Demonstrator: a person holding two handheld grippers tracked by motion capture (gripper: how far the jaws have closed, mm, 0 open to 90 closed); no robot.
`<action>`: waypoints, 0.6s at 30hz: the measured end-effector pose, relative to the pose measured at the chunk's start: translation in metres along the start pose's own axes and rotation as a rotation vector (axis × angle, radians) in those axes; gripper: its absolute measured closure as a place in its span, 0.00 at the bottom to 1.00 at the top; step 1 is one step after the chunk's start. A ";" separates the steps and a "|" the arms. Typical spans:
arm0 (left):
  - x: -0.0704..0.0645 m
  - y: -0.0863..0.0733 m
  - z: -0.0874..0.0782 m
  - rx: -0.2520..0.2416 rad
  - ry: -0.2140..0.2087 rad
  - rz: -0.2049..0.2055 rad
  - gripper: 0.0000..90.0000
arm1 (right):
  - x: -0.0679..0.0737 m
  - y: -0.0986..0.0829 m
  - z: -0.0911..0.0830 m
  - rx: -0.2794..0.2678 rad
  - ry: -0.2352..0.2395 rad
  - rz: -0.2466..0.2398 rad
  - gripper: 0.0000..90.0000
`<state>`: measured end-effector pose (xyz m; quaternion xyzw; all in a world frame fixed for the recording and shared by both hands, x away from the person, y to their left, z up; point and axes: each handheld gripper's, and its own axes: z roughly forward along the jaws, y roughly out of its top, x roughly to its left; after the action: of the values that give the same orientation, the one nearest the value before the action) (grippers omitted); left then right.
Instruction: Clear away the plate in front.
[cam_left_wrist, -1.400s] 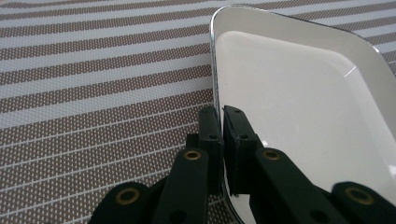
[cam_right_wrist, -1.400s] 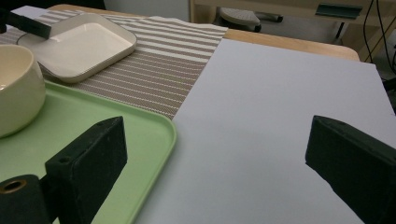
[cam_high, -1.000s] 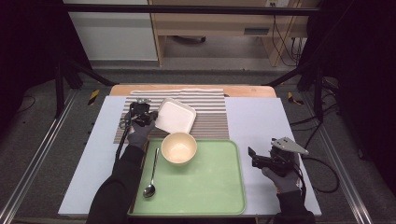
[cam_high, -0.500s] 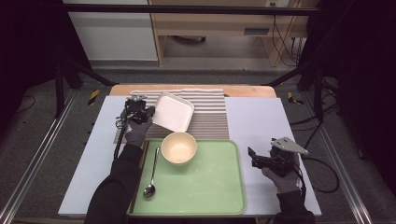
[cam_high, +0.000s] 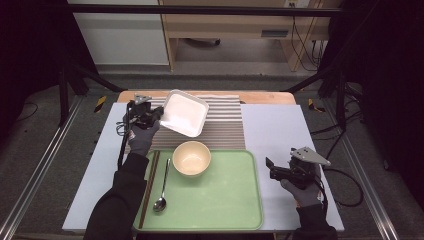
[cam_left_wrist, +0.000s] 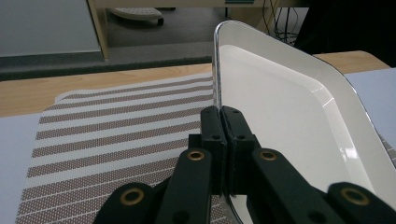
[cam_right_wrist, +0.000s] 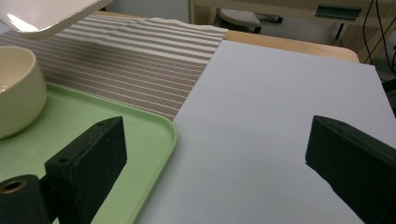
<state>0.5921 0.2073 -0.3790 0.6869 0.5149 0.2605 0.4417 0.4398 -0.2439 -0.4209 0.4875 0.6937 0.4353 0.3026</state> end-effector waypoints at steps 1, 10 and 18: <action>-0.001 0.002 -0.003 -0.003 -0.006 0.003 0.98 | 0.000 0.000 0.000 -0.001 0.000 0.000 0.06; -0.012 0.011 -0.029 -0.060 -0.053 0.014 0.98 | 0.001 0.001 0.000 0.002 0.002 -0.005 0.06; -0.022 0.016 -0.056 -0.101 -0.093 0.038 0.98 | 0.002 0.001 -0.001 -0.001 0.004 -0.006 0.06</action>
<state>0.5474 0.2043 -0.3363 0.6848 0.4671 0.2623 0.4940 0.4391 -0.2424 -0.4197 0.4847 0.6954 0.4357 0.3028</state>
